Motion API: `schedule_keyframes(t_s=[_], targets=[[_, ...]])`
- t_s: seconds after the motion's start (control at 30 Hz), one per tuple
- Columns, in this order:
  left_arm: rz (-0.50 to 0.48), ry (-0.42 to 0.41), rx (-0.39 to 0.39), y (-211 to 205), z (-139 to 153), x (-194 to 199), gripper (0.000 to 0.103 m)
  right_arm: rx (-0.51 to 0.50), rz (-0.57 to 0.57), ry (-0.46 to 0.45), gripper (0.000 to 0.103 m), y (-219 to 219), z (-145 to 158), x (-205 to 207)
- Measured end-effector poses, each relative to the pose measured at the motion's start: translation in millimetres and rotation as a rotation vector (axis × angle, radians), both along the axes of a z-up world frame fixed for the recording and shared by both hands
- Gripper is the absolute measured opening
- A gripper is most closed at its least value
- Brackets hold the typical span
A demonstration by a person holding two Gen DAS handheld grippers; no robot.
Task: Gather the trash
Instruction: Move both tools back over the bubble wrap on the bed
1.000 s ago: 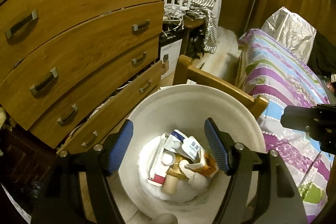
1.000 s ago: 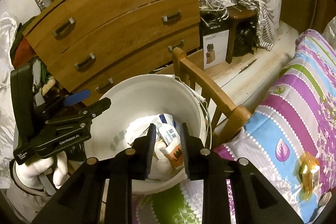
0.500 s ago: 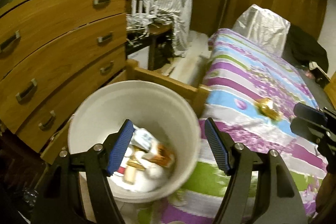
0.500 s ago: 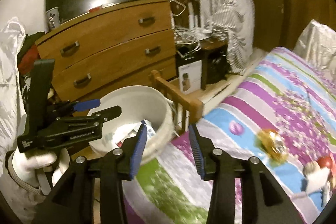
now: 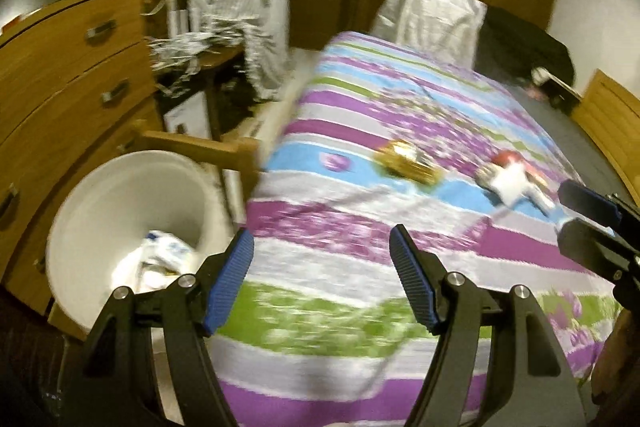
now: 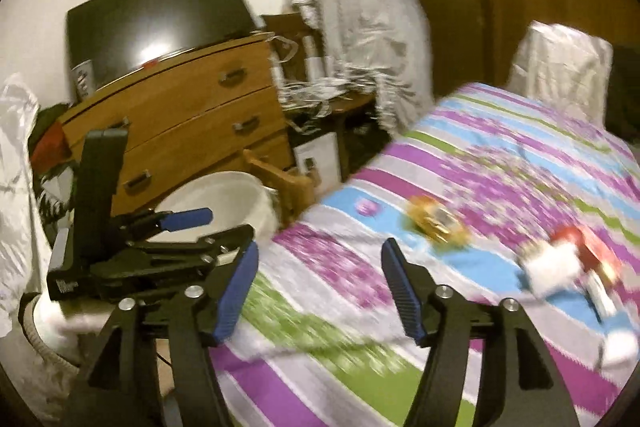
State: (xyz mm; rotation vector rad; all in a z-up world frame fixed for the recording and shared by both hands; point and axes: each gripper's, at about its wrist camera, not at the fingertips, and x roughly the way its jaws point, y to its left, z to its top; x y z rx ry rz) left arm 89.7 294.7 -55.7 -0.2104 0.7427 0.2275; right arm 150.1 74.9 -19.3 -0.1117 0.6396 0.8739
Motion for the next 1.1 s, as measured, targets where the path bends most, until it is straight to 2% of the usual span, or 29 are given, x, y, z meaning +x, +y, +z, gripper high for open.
schedule_keyframes(t_s=[0.23, 0.37, 0.43, 0.5, 0.7, 0.87, 1.1], targets=[[-0.202, 0.056, 0.007, -83, -31, 43, 0.067, -0.069, -0.204, 0.09, 0.072, -138, -72, 23], [-0.335, 0.077, 0.052, -135, -51, 75, 0.068, -0.065, -0.348, 0.171, 0.073, -216, -114, 37], [-0.407, 0.077, 0.083, -163, -58, 99, 0.073, -0.048, -0.382, 0.194, 0.073, -241, -127, 43], [-0.462, 0.073, 0.097, -187, -62, 126, 0.075, -0.03, -0.399, 0.206, 0.074, -256, -136, 44], [-0.498, 0.058, 0.196, -226, -69, 200, 0.078, 0.003, -0.417, 0.228, 0.076, -283, -154, 57], [-0.486, 0.065, 0.297, -245, -83, 238, 0.081, 0.006, -0.41, 0.235, 0.076, -286, -152, 69], [-0.479, 0.112, 0.362, -258, -104, 260, 0.081, 0.009, -0.391, 0.242, 0.077, -284, -160, 74]])
